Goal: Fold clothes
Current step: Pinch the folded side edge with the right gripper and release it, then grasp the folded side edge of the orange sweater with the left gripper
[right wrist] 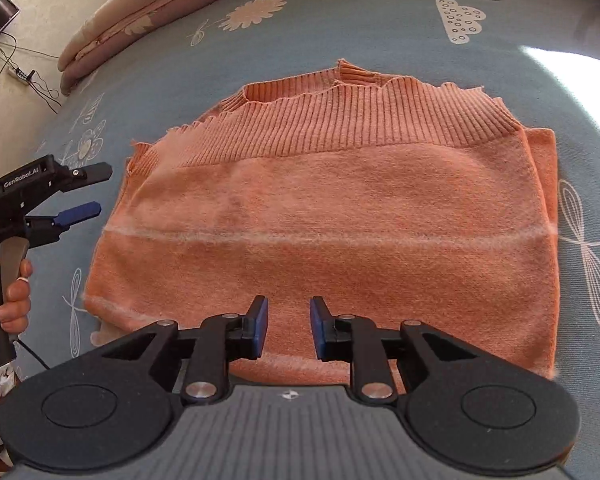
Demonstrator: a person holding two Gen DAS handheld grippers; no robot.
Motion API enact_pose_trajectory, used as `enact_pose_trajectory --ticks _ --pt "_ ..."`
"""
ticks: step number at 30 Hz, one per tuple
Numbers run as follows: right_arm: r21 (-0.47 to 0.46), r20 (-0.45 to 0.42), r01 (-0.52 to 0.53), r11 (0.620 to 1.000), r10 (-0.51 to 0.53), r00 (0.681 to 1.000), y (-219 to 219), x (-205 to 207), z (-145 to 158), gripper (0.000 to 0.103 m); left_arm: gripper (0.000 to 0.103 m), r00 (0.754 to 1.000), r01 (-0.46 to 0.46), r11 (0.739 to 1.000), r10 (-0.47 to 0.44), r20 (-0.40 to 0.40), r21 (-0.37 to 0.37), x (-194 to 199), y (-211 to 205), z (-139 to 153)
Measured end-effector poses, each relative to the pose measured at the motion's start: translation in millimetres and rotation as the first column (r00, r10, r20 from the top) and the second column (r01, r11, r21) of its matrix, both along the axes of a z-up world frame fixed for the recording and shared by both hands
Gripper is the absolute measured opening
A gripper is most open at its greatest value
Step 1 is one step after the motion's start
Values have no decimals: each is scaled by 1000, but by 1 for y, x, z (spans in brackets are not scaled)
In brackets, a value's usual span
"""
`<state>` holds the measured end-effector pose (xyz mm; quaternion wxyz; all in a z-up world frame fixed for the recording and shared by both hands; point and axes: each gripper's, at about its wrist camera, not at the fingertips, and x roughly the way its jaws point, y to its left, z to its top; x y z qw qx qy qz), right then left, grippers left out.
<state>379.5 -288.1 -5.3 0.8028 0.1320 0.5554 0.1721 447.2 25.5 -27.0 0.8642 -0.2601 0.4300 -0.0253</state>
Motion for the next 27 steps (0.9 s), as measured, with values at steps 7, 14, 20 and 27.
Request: enact_pose_trajectory --ticks 7,14,20,27 --pt "-34 -8 -15 999 15 1000 25 10 -2 30 74 998 11 1000 -12 -62 -11 44 15 -34" --pt "-42 -47 69 997 -71 996 11 15 -6 35 83 999 21 1000 -20 -38 15 23 65 -12" --pt "-48 -52 54 997 -56 997 23 21 -7 35 83 990 -36 991 18 -139 -132 14 101 -50" --pt "-50 -57 -16 999 13 998 42 19 -8 36 83 992 -18 964 -16 -129 -264 19 113 -64"
